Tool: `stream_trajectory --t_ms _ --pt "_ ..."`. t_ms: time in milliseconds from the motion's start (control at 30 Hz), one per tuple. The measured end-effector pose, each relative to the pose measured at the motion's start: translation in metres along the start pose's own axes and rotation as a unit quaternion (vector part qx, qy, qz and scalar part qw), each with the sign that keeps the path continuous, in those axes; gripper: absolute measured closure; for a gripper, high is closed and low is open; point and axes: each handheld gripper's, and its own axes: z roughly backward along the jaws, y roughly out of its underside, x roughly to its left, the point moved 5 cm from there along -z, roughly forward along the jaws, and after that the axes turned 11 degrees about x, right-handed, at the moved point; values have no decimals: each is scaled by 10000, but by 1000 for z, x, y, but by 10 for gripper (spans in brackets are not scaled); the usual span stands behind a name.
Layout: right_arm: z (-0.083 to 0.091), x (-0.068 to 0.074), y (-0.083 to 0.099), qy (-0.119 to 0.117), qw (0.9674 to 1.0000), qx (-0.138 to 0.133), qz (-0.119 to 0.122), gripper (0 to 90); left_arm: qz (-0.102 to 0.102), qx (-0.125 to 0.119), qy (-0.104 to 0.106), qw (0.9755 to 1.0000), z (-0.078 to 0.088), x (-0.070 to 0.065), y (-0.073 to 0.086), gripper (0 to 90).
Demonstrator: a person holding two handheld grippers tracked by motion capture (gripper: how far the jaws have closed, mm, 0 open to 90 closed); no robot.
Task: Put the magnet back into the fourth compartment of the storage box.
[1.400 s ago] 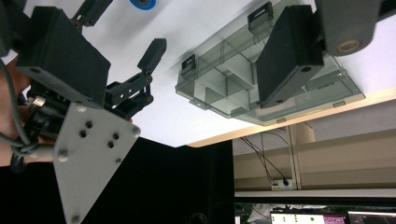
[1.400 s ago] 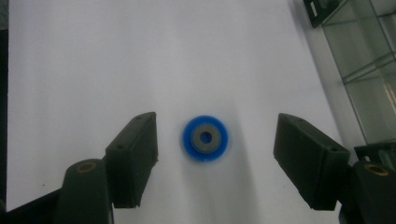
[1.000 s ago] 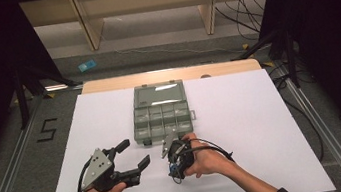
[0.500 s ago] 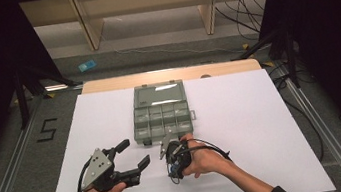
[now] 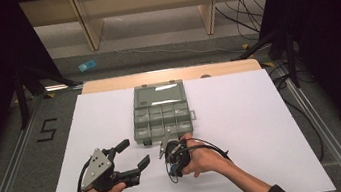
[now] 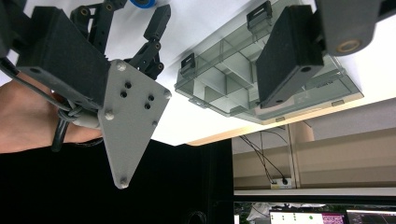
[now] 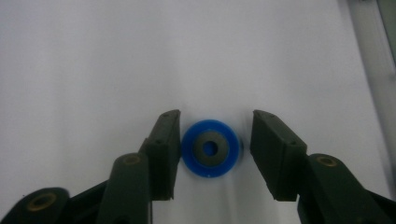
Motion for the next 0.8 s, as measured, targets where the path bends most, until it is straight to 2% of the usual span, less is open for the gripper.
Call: stream_trajectory --t_ms 200,400,600,800 --pt "1 0 0 30 10000 64 38 620 3 0 -3 10000 0 0 0 168" --pt "1 1 0 10 10000 74 5 628 10 -2 2 10000 0 0 0 168" --pt "6 -2 -2 102 9999 -45 32 629 19 -4 -2 10000 0 0 0 168" --pt "15 -8 -2 202 9995 -235 -46 629 8 0 1 10000 0 0 0 168"
